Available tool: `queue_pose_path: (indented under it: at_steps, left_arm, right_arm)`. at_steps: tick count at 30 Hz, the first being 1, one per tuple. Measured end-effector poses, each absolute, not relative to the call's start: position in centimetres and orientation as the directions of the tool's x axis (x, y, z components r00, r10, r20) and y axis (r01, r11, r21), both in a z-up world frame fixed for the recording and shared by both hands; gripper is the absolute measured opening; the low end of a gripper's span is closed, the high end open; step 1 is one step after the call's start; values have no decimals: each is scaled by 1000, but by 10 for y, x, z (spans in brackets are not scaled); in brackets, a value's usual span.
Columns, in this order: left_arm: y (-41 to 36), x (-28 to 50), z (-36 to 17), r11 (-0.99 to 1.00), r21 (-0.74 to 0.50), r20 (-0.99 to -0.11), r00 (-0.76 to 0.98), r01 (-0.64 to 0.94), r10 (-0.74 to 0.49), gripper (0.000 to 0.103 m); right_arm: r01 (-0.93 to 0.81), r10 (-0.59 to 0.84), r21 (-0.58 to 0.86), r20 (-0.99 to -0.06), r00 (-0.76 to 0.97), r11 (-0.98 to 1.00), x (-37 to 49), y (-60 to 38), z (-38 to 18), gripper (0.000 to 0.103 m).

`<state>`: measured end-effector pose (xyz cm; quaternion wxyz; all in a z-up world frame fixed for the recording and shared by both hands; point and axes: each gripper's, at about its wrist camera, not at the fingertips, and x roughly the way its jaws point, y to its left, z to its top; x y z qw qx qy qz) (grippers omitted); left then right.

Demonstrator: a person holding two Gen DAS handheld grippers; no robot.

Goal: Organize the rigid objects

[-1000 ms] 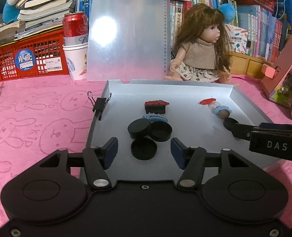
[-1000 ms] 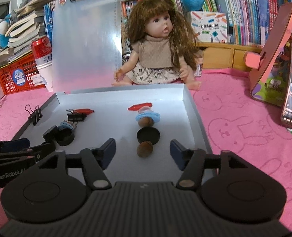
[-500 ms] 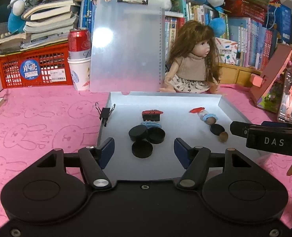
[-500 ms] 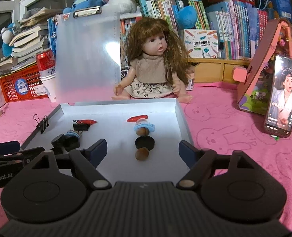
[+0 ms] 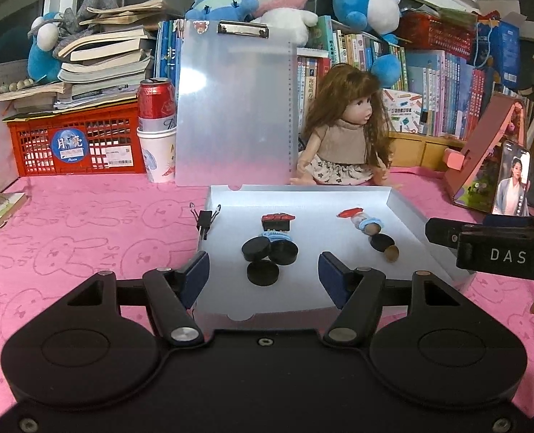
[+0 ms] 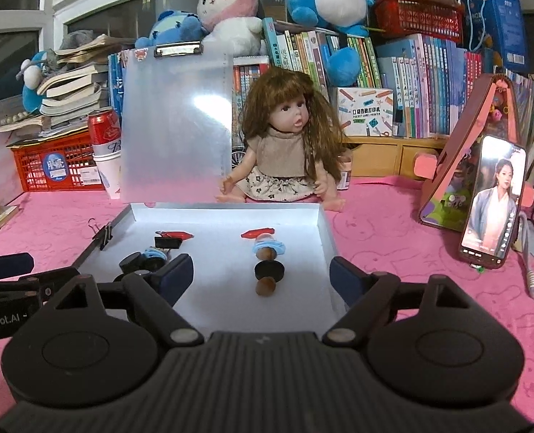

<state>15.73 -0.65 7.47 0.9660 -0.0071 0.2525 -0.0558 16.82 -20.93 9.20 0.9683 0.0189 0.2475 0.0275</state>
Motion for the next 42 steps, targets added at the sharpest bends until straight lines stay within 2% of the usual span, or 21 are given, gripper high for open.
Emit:
queue_pose_path:
  at_steps: [8,13,19,25,42]
  left_arm:
    - [-5,144,62,993,-37,-515,849,111,-114,66]
    - [-3,136,42,993,-44,-553,825,107,-114,66]
    - [-4,128,23,994,-32,-580,808,105,-104,66]
    - [-8,132,8,996,-12,-602,794,94,-82,67]
    - [-9,146,0,999,1,-591,805,48,-38,82]
  right_arm:
    - [-45,67,57,-493,868,997,157,-208,86,92]
    - [-48,72,60,-511,857,997,143,-207,72,96]
    - [-45,79,74,-557,827,996,132,-208,50,103]
    - [-39,67,59,-603,795,998,136,-206,31,103]
    - [-16,31,29,-625,780,999,154,-199,16,103]
